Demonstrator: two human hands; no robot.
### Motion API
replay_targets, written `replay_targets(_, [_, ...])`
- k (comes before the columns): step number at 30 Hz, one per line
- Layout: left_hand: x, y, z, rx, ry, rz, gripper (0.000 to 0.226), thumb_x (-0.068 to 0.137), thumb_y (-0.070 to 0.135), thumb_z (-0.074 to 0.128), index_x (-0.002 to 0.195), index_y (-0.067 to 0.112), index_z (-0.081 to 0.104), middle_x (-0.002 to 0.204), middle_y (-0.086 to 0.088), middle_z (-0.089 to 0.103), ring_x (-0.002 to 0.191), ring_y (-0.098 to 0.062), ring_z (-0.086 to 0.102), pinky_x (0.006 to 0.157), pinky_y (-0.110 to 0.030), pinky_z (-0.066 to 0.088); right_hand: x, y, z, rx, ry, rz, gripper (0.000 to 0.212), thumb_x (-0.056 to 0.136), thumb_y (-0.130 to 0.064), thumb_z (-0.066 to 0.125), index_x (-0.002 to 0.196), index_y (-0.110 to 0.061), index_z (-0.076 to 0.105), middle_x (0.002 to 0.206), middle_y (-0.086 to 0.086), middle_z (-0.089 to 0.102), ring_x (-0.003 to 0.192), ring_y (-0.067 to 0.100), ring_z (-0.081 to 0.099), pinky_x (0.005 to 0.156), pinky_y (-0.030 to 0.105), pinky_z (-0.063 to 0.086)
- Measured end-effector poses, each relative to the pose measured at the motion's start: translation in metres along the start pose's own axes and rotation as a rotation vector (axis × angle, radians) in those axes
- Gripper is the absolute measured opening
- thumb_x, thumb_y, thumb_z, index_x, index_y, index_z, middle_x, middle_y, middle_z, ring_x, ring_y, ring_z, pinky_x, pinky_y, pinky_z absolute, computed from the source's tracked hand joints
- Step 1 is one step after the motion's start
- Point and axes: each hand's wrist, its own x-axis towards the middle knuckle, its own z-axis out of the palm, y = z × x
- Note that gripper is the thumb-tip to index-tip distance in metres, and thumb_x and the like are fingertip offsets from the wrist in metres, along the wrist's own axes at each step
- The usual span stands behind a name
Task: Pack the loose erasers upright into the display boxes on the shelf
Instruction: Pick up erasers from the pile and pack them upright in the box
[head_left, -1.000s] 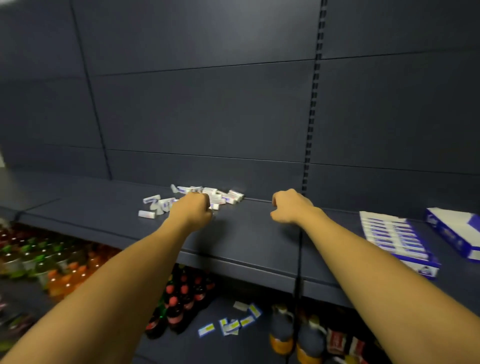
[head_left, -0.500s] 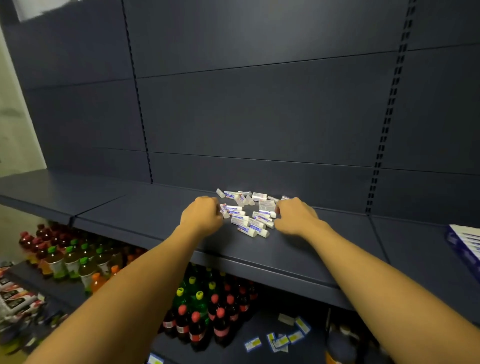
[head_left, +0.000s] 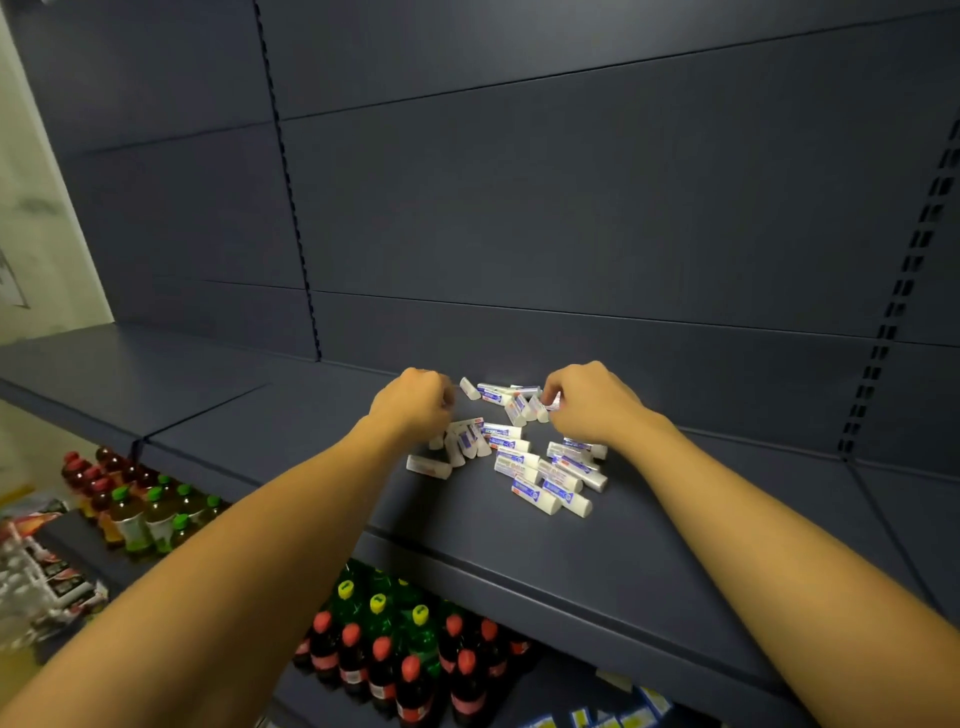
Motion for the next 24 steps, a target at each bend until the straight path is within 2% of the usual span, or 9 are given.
replay_targets(5, [0.028, -0.006, 0.019, 0.024, -0.065, 0.046, 0.019, 0.092, 0.02, 0.059, 0.104, 0.022, 0.074, 0.101, -0.001, 0.069, 0.084, -0.021, 0.063, 0.069, -0.034, 0.055, 0.021, 0.002, 0.009, -0.008, -0.023, -0.008, 0.023, 0.085, -0.018, 0.065, 0.103, -0.03, 0.069, 0.094, -0.006, 0.059, 0.087, 0.021, 0.063, 0.07, 0.034, 0.055])
replay_targets(8, [0.041, -0.004, 0.026, 0.037, -0.131, 0.086, 0.017, 0.093, 0.028, 0.064, 0.102, 0.022, 0.077, 0.095, 0.0, 0.071, 0.083, -0.02, 0.065, 0.072, -0.035, 0.057, 0.029, 0.005, 0.014, -0.01, -0.035, -0.001, 0.021, 0.085, -0.018, 0.066, 0.103, -0.029, 0.069, 0.091, -0.008, 0.059, 0.085, 0.02, 0.063, 0.072, 0.036, 0.057])
replay_targets(13, [0.06, -0.005, 0.028, 0.012, -0.239, 0.163, 0.017, 0.093, 0.028, 0.066, 0.09, 0.018, 0.079, 0.081, 0.003, 0.067, 0.081, -0.018, 0.064, 0.074, -0.032, 0.054, 0.038, 0.007, 0.024, -0.029, -0.08, 0.003, 0.019, 0.086, -0.02, 0.066, 0.101, -0.029, 0.071, 0.09, -0.006, 0.058, 0.084, 0.02, 0.063, 0.073, 0.037, 0.058])
replay_targets(16, [0.065, -0.009, 0.026, 0.024, -0.257, 0.211, 0.016, 0.092, 0.028, 0.07, 0.093, 0.016, 0.08, 0.087, 0.0, 0.073, 0.084, -0.018, 0.065, 0.08, -0.034, 0.057, 0.043, 0.001, 0.032, -0.019, -0.082, 0.01, 0.015, 0.087, -0.025, 0.069, 0.101, -0.028, 0.074, 0.092, -0.005, 0.06, 0.086, 0.021, 0.064, 0.077, 0.039, 0.058])
replay_targets(20, [0.063, -0.018, 0.025, -0.054, -0.185, 0.204, 0.015, 0.091, 0.021, 0.068, 0.097, 0.015, 0.08, 0.095, -0.003, 0.075, 0.087, -0.02, 0.066, 0.079, -0.035, 0.057, 0.052, -0.012, 0.044, 0.015, -0.101, 0.033, 0.017, 0.084, -0.032, 0.074, 0.1, -0.026, 0.077, 0.098, -0.004, 0.068, 0.086, 0.019, 0.065, 0.081, 0.041, 0.059])
replay_targets(24, [0.051, -0.028, 0.017, -0.336, -0.033, 0.108, 0.013, 0.091, 0.018, 0.068, 0.097, 0.014, 0.079, 0.092, -0.001, 0.074, 0.08, -0.013, 0.062, 0.065, -0.019, 0.045, 0.059, -0.023, 0.057, 0.031, -0.15, 0.032, 0.018, 0.083, -0.033, 0.078, 0.098, -0.023, 0.079, 0.097, -0.003, 0.074, 0.084, 0.016, 0.068, 0.082, 0.04, 0.06])
